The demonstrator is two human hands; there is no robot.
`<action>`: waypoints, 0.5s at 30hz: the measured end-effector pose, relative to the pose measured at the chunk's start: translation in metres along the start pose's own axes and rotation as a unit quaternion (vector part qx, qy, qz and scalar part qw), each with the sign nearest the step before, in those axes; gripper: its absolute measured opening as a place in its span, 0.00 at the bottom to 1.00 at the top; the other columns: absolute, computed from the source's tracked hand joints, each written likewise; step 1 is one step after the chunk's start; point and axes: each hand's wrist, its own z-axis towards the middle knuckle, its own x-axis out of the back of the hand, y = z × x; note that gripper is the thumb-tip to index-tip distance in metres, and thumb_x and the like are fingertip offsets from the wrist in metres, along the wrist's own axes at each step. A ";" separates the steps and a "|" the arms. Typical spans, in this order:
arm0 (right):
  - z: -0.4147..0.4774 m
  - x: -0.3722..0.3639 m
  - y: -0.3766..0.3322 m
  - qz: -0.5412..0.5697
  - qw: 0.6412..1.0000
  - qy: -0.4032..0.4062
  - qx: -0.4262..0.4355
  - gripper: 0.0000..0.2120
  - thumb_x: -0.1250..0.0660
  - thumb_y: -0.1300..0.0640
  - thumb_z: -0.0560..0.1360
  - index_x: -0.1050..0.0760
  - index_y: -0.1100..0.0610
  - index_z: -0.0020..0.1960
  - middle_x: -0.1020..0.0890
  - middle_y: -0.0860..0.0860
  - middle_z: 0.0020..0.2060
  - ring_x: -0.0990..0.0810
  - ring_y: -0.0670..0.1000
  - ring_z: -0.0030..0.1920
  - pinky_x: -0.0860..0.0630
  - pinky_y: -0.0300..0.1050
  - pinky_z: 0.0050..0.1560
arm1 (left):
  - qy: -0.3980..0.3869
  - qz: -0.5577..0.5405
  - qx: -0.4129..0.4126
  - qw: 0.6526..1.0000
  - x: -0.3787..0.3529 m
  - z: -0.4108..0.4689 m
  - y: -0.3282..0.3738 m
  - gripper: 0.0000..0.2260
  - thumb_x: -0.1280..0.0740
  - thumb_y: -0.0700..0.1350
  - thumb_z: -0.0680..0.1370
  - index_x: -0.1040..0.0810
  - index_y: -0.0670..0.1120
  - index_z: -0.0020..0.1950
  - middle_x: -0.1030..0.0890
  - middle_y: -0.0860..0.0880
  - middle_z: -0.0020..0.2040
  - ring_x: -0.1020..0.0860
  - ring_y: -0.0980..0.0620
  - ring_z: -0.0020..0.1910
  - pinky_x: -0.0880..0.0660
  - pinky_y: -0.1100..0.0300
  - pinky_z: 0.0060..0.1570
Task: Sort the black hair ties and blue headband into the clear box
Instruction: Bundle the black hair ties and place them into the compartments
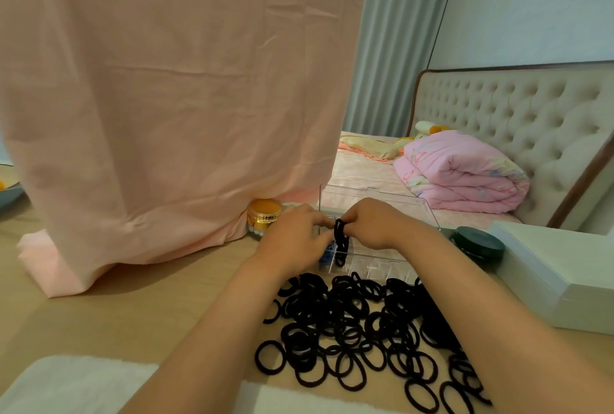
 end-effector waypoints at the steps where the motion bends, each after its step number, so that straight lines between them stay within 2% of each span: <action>1: -0.005 0.004 0.002 0.019 1.000 0.016 0.005 0.12 0.36 0.57 0.81 0.16 0.55 0.60 0.15 0.54 0.54 0.19 0.55 0.55 0.24 0.47 0.55 | 0.000 0.006 -0.010 1.000 0.000 -0.001 0.001 0.13 0.35 0.52 0.80 0.21 0.57 0.64 0.26 0.56 0.53 0.29 0.52 0.59 0.28 0.53 0.57; 3: -0.015 0.008 0.006 0.044 0.997 0.066 0.001 0.17 0.38 0.63 0.80 0.18 0.53 0.63 0.18 0.51 0.64 0.22 0.53 0.64 0.26 0.47 0.65 | -0.011 0.021 -0.029 0.999 -0.002 -0.002 0.004 0.13 0.36 0.53 0.80 0.21 0.58 0.65 0.24 0.56 0.59 0.32 0.54 0.62 0.29 0.54 0.59; 5: -0.023 0.004 0.009 0.050 0.995 0.089 -0.002 0.20 0.41 0.65 0.76 0.16 0.50 0.58 0.18 0.51 0.63 0.22 0.53 0.64 0.24 0.49 0.64 | -0.029 0.049 -0.041 0.998 -0.005 -0.003 0.006 0.13 0.37 0.53 0.81 0.20 0.58 0.64 0.25 0.56 0.61 0.33 0.55 0.63 0.31 0.57 0.58; 8: -0.025 -0.012 0.010 -0.002 0.998 0.063 0.021 0.20 0.41 0.60 0.76 0.16 0.43 0.57 0.20 0.53 0.62 0.27 0.54 0.66 0.28 0.52 0.66 | -0.010 0.042 -0.036 0.998 -0.005 -0.003 0.008 0.12 0.37 0.50 0.81 0.20 0.56 0.64 0.24 0.55 0.61 0.29 0.53 0.62 0.28 0.55 0.58; 11: -0.024 -0.022 0.014 -0.054 0.996 0.043 0.050 0.19 0.42 0.56 0.79 0.20 0.41 0.63 0.27 0.51 0.70 0.36 0.55 0.72 0.39 0.55 0.72 | 0.008 0.022 -0.028 0.999 -0.001 -0.001 0.008 0.10 0.36 0.51 0.80 0.19 0.56 0.60 0.22 0.55 0.59 0.26 0.53 0.59 0.26 0.52 0.56; 13: -0.027 -0.019 0.018 -0.037 0.996 0.047 0.063 0.20 0.43 0.56 0.80 0.21 0.42 0.65 0.30 0.51 0.73 0.37 0.55 0.74 0.41 0.56 0.73 | -0.038 0.039 -0.037 0.998 0.000 -0.001 0.007 0.11 0.36 0.54 0.79 0.19 0.58 0.59 0.25 0.55 0.59 0.29 0.54 0.61 0.27 0.52 0.59; 15: -0.034 -0.012 0.022 -0.002 0.994 0.088 0.066 0.19 0.42 0.58 0.80 0.21 0.44 0.65 0.29 0.51 0.71 0.34 0.54 0.72 0.38 0.55 0.73 | -0.085 0.062 -0.040 0.994 -0.002 -0.003 0.008 0.13 0.36 0.58 0.79 0.20 0.59 0.62 0.27 0.55 0.62 0.32 0.55 0.64 0.29 0.54 0.62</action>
